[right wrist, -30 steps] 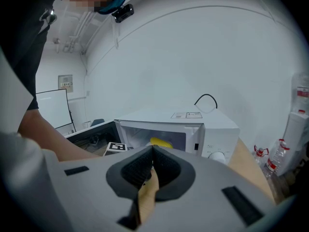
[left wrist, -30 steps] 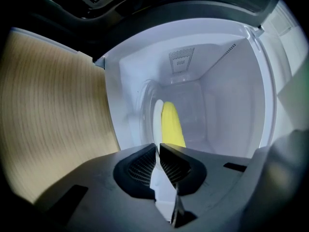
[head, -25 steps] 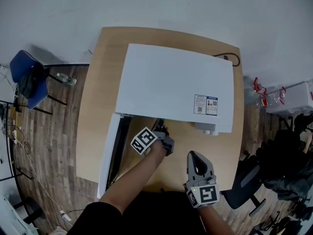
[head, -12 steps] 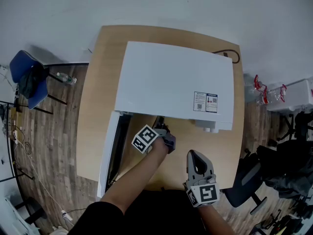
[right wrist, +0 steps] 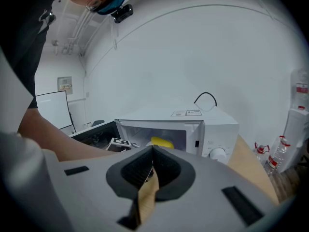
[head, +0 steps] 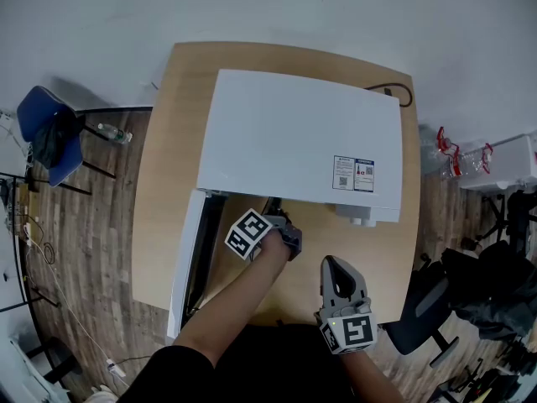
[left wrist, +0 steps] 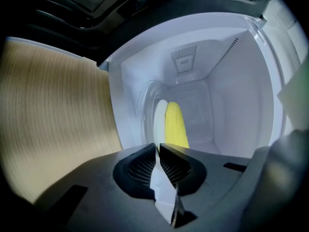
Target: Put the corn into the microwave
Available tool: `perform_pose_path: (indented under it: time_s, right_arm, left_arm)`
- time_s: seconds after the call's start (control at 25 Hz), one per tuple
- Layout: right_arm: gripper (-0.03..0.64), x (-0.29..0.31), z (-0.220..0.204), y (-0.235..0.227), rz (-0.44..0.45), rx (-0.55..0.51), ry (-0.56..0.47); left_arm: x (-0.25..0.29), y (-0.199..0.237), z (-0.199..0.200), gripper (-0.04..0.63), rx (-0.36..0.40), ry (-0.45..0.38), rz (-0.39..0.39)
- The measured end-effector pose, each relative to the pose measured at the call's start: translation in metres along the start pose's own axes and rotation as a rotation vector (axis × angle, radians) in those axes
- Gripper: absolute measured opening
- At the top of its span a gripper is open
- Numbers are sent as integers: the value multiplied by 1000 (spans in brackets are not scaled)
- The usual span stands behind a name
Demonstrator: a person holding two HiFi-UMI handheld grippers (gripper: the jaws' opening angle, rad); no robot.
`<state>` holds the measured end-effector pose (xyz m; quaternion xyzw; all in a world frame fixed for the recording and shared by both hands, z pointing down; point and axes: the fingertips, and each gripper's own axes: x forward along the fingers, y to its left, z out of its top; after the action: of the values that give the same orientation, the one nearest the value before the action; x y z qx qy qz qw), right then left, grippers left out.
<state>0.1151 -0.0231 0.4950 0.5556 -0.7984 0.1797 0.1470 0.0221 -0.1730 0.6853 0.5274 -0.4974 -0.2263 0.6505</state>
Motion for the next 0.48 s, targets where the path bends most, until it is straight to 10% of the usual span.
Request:
perform_pose_path:
  time_s: [0.48]
  right_arm:
    - [60, 2, 2, -2, 1, 2, -5]
  left_arm:
    - [12, -12, 8, 32, 22, -17, -38]
